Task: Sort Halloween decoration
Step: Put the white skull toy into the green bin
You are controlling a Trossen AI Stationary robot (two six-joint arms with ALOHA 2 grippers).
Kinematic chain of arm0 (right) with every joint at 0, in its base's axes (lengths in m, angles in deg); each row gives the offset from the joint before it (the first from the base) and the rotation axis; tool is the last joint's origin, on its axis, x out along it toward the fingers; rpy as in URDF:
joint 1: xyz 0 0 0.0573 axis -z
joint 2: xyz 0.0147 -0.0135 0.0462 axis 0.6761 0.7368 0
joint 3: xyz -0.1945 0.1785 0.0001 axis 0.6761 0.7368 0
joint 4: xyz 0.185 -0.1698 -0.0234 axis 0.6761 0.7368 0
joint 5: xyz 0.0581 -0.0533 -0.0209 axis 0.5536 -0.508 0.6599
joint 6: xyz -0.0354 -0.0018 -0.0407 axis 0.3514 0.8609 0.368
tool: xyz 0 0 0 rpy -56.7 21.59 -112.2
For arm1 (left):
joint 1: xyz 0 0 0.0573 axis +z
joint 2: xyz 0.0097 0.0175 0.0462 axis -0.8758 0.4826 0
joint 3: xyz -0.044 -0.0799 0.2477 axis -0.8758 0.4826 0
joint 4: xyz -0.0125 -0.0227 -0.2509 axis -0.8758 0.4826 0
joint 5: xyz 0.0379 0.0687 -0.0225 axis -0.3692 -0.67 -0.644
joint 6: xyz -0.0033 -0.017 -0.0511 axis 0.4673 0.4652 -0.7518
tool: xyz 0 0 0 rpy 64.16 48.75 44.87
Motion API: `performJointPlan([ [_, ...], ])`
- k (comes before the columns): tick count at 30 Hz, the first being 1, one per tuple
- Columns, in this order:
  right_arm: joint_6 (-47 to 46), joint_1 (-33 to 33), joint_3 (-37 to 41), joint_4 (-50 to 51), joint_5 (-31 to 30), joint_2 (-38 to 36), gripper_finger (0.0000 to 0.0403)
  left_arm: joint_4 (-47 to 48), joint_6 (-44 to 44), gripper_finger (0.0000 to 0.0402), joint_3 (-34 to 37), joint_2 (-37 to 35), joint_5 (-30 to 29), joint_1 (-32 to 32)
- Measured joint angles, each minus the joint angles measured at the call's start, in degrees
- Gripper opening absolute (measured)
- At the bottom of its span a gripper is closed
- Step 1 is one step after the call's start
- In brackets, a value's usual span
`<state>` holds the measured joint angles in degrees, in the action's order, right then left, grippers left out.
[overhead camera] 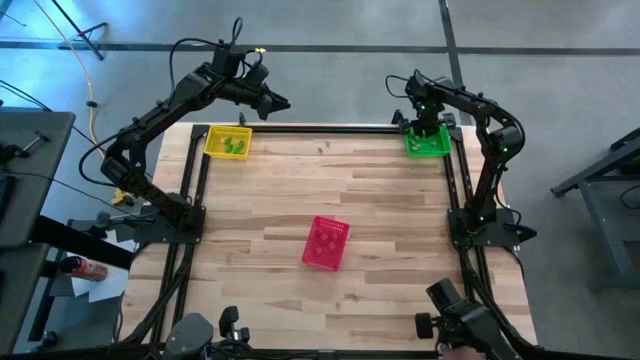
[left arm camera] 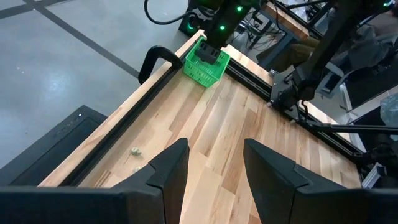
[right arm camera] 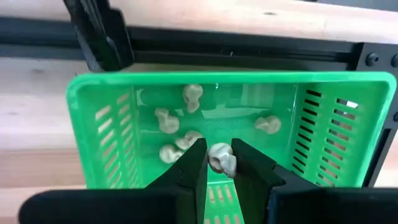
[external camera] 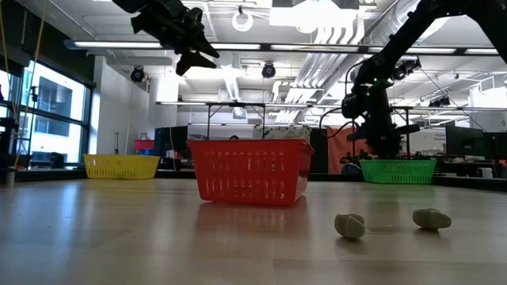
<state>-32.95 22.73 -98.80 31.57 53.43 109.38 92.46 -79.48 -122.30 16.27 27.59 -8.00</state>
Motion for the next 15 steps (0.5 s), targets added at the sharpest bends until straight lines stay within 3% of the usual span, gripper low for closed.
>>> performJointPlan([
  [15, -1.4, 0.3, 0.0, -0.2, -1.4, 0.0, 0.0075, 0.0, 0.1, 0.0145, 0.0, 0.0, 0.0, 0.0],
])
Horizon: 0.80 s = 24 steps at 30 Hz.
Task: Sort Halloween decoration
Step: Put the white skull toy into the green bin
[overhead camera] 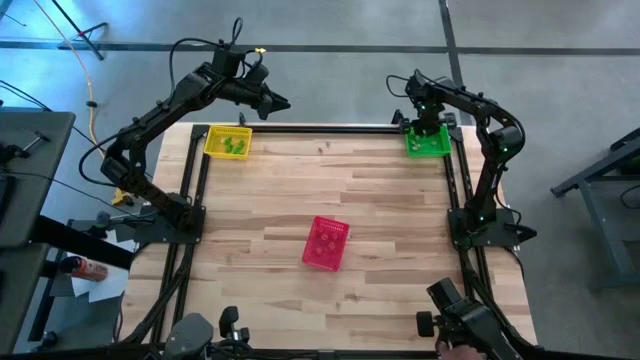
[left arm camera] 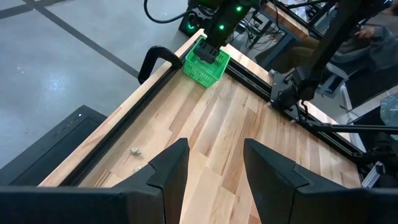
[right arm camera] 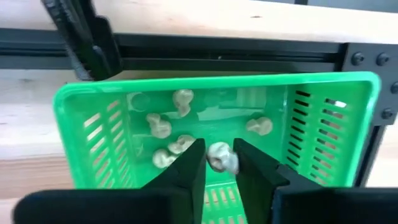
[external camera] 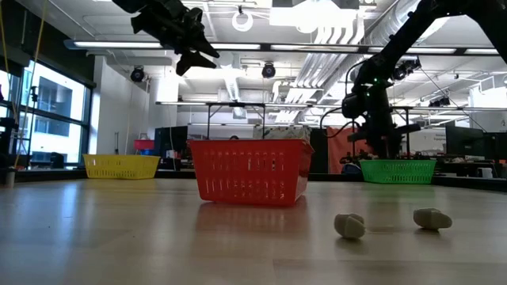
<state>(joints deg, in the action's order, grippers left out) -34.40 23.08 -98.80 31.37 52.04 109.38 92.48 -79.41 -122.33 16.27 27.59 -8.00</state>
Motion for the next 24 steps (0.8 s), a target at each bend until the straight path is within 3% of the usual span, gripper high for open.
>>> performJointPlan([
  [10, 0.9, 0.0, 0.0, -0.5, -0.6, 0.0, 0.0188, 0.0, 0.0, 0.0145, 0.0, 0.0, 0.0, 0.0],
  [17, 4.0, 0.0, -4.2, -2.5, 4.0, -2.0, 0.0211, 0.1, 0.1, 0.0145, 0.0, -0.1, 0.1, 0.4],
  [20, 6.7, -0.1, -8.6, -5.3, 9.0, -4.3, 0.0211, 0.0, 0.5, 0.0145, 0.0, -0.9, 0.1, 0.9],
  [24, 8.9, -1.4, -15.1, -13.6, 20.7, -8.0, 0.0211, 0.0, 2.2, 0.0145, -0.1, -2.0, 0.1, 0.9],
])
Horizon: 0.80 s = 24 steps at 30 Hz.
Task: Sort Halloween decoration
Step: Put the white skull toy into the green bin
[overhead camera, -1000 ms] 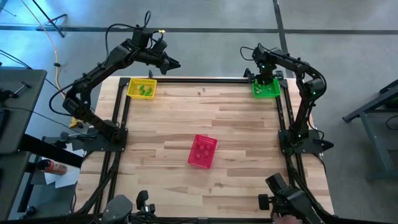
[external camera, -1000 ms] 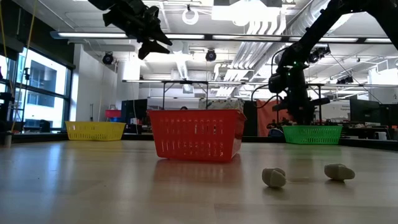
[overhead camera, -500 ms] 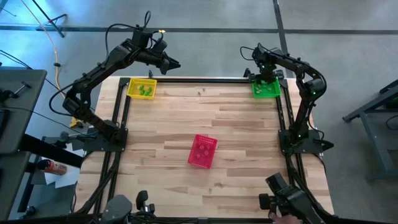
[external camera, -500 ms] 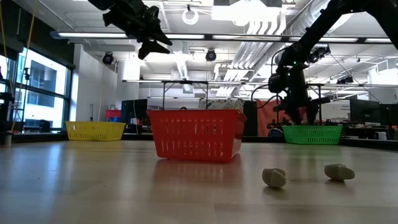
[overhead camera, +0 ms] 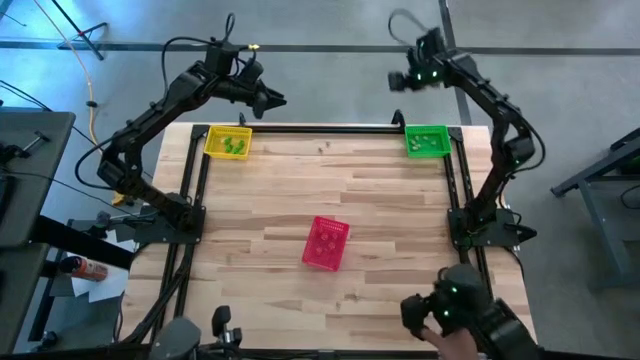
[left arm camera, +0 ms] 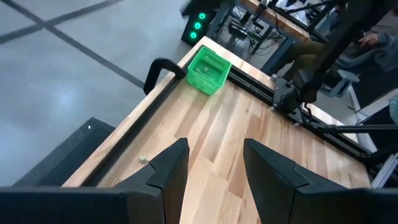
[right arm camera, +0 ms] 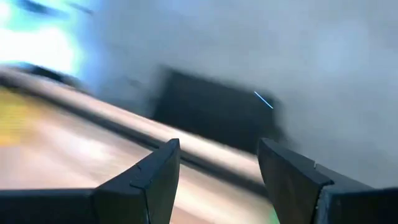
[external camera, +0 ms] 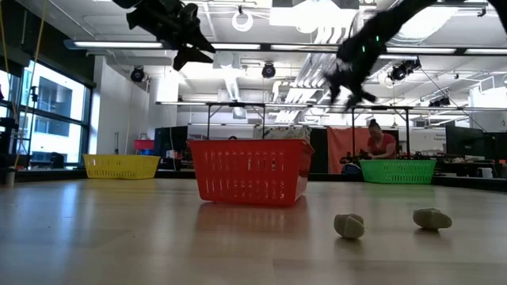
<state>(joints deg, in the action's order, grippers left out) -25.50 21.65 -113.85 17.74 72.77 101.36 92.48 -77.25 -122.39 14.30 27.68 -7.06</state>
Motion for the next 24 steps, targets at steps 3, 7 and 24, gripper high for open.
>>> performJointPlan([
  [3, 1.8, -2.3, -4.0, -7.2, 10.7, -1.7, 0.0211, 0.0, 1.9, 0.0145, 0.0, -1.1, 0.0, 0.0],
  [7, 6.4, -6.7, -9.3, -12.0, 24.6, -2.7, 0.0211, -0.1, 2.9, 0.0145, 0.0, -1.5, 0.0, -0.6],
  [24, 18.7, -23.3, -15.9, -12.0, 33.4, -2.6, 0.0211, -15.0, -2.6, 0.0145, 0.0, -1.8, 5.7, -5.6],
])
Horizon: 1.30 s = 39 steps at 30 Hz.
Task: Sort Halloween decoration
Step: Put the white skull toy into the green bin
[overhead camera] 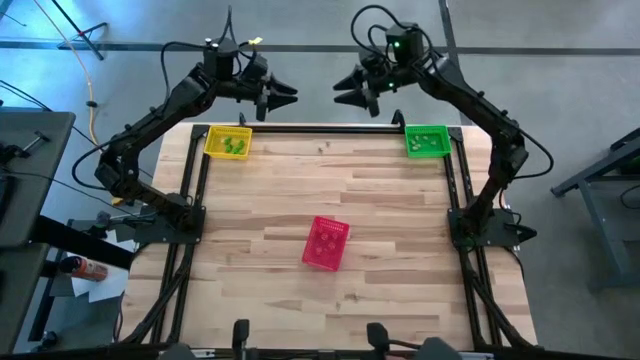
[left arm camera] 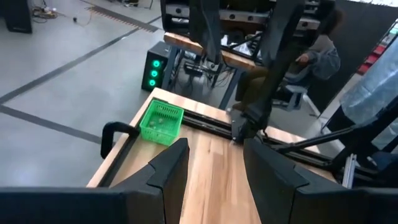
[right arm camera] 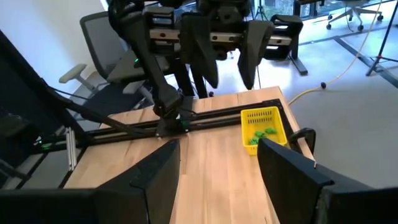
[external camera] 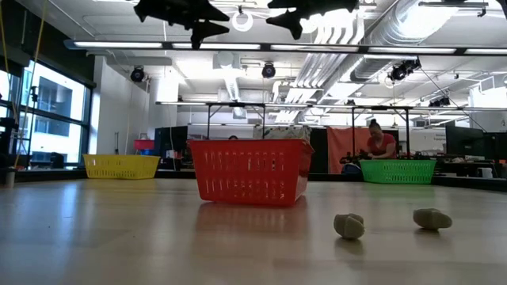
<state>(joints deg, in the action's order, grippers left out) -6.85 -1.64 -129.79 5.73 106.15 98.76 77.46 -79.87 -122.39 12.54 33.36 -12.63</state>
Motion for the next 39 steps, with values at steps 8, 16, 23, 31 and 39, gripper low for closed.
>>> performJointPlan([
  [8, -1.4, -0.6, 0.0, 0.4, 3.0, 0.0, 0.0211, 2.4, -3.7, 0.0145, 0.0, -0.3, 0.2, -3.5],
  [16, 6.9, -7.2, -0.1, 19.2, 11.8, -0.6, 0.0211, 1.1, -5.8, 0.0145, 7.0, -7.0, -11.0, -15.5],
  [23, 10.0, -22.4, -0.1, 40.4, 4.8, -1.0, 0.0211, -18.0, -22.3, 0.0145, 31.6, -21.1, -24.1, -23.8],
  [31, -24.8, -46.1, -0.1, 39.7, -33.8, 1.5, 0.0211, -29.6, -32.5, 0.0145, 48.3, -31.9, -29.7, -28.2],
  [39, -75.4, -62.7, -0.1, 38.5, -42.0, 10.9, 0.0211, -28.8, -32.6, 0.0145, 51.8, -35.5, -29.0, -32.4],
])
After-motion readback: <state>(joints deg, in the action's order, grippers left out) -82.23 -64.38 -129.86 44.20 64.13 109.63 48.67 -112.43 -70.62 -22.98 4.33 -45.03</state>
